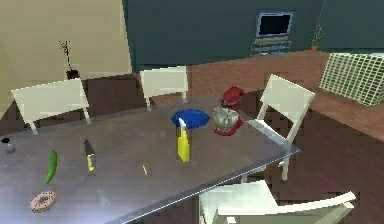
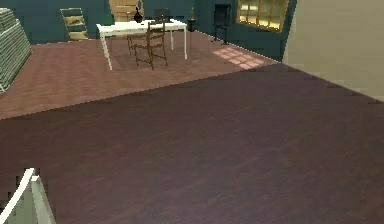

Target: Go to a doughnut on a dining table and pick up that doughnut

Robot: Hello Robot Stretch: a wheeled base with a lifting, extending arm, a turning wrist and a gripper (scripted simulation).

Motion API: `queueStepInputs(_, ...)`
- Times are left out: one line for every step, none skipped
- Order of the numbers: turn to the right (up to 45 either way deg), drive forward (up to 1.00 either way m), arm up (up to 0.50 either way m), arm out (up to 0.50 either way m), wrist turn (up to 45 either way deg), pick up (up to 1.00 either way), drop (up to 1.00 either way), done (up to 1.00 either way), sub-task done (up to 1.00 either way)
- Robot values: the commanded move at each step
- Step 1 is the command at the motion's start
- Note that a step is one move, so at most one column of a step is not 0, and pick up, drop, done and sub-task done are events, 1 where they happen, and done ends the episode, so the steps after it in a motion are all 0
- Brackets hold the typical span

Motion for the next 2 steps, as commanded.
queueStepInputs(6.0,0.0,0.0,0.0,0.0,0.0,0.0,0.0,0.0)
queueStepInputs(0.0,0.1,0.0,0.0,0.0,0.0,0.0,0.0,0.0)
